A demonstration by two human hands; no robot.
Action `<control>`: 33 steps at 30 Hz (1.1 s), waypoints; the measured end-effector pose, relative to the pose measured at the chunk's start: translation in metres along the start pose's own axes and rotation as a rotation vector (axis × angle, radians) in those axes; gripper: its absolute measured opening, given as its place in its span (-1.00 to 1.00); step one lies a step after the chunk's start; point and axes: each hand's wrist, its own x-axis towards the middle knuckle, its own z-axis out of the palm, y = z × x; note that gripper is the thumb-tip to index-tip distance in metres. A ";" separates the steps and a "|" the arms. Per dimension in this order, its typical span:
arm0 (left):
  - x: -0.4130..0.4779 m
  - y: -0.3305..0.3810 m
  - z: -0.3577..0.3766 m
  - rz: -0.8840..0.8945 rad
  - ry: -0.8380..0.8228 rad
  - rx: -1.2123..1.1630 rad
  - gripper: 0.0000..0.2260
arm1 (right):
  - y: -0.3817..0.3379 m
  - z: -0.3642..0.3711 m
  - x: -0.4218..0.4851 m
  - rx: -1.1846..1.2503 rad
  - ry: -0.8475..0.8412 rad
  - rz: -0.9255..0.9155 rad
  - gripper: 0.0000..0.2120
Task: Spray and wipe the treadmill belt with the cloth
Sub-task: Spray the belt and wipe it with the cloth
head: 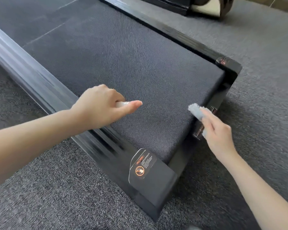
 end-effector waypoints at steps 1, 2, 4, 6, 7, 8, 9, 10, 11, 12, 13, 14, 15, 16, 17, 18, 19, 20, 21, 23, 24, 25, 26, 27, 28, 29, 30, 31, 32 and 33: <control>-0.001 0.004 0.004 0.009 -0.031 0.010 -0.34 | -0.004 -0.001 0.004 0.014 0.004 0.031 -0.66; -0.002 0.007 0.007 0.019 -0.059 0.026 -0.34 | -0.009 0.000 0.009 0.029 -0.008 0.038 -0.66; -0.003 0.017 0.014 0.043 -0.085 0.063 -0.36 | -0.018 0.005 0.016 0.070 -0.045 0.027 -0.66; -0.004 0.026 0.018 0.059 -0.061 0.083 -0.40 | -0.025 0.012 0.019 0.087 -0.074 -0.005 -0.67; -0.004 0.029 0.019 0.058 -0.032 0.077 -0.42 | -0.028 0.015 0.019 0.086 -0.088 -0.033 -0.67; -0.005 0.032 0.021 0.052 -0.005 0.065 -0.43 | -0.030 0.018 0.018 0.084 -0.095 -0.058 -0.67; -0.004 0.033 0.022 0.044 0.015 0.055 -0.44 | -0.032 0.020 0.018 0.089 -0.103 -0.075 -0.67; -0.003 0.033 0.022 0.035 0.026 0.047 -0.44 | -0.034 0.022 0.018 0.096 -0.113 -0.082 -0.67; -0.001 0.031 0.022 0.025 0.033 0.041 -0.43 | -0.035 0.024 0.018 0.101 -0.130 -0.087 -0.67; 0.001 0.029 0.022 0.015 0.038 0.039 -0.42 | -0.037 0.026 0.019 0.105 -0.149 -0.097 -0.66; 0.003 0.027 0.021 0.008 0.043 0.043 -0.41 | -0.038 0.029 0.020 0.108 -0.169 -0.112 -0.66; 0.004 0.024 0.020 0.004 0.050 0.049 -0.41 | -0.040 0.032 0.021 0.109 -0.185 -0.131 -0.66; 0.004 0.023 0.020 0.002 0.063 0.052 -0.41 | -0.041 0.035 0.022 0.109 -0.200 -0.153 -0.66; 0.003 0.022 0.020 0.001 0.083 0.048 -0.42 | -0.042 0.038 0.023 0.103 -0.214 -0.171 -0.66; 0.002 0.020 0.020 0.005 0.111 0.032 -0.44 | -0.042 0.042 0.024 0.095 -0.228 -0.185 -0.66; 0.000 0.019 0.020 0.007 0.142 0.005 -0.46 | -0.042 0.045 0.024 0.086 -0.236 -0.191 -0.66; -0.001 0.017 0.019 0.003 0.173 -0.025 -0.47 | -0.042 0.049 0.025 0.079 -0.245 -0.192 -0.66; -0.001 0.015 0.017 -0.006 0.195 -0.048 -0.48 | -0.042 0.053 0.025 0.072 -0.252 -0.195 -0.66; 0.000 0.013 0.015 -0.017 0.202 -0.052 -0.48 | -0.044 0.056 0.027 0.070 -0.258 -0.203 -0.66; 0.003 0.008 0.011 -0.037 0.177 -0.014 -0.45 | -0.050 0.063 0.032 0.072 -0.279 -0.241 -0.66; 0.004 0.006 0.009 -0.041 0.162 0.009 -0.43 | -0.056 0.069 0.035 0.083 -0.306 -0.273 -0.66; 0.005 0.006 0.009 -0.034 0.154 0.023 -0.42 | -0.063 0.075 0.037 0.097 -0.349 -0.319 -0.66; 0.006 0.005 0.009 -0.021 0.152 0.032 -0.41 | -0.071 0.081 0.036 0.109 -0.407 -0.375 -0.66; 0.006 0.005 0.009 -0.010 0.149 0.037 -0.40 | -0.077 0.087 0.033 0.102 -0.468 -0.445 -0.66; 0.005 0.005 0.009 -0.001 0.145 0.037 -0.40 | -0.081 0.093 0.027 0.067 -0.513 -0.527 -0.67; 0.005 0.005 0.009 0.005 0.137 0.036 -0.40 | -0.081 0.097 0.020 0.016 -0.539 -0.605 -0.66; 0.005 0.004 0.010 0.009 0.128 0.034 -0.40 | -0.079 0.097 0.013 -0.035 -0.556 -0.659 -0.64; 0.004 0.003 0.010 0.011 0.119 0.036 -0.40 | -0.075 0.093 0.007 -0.066 -0.570 -0.689 -0.63; 0.003 0.001 0.010 0.008 0.111 0.039 -0.39 | -0.068 0.087 0.003 -0.083 -0.581 -0.713 -0.63; 0.002 -0.001 0.010 0.000 0.104 0.040 -0.38 | -0.062 0.078 -0.002 -0.096 -0.583 -0.738 -0.64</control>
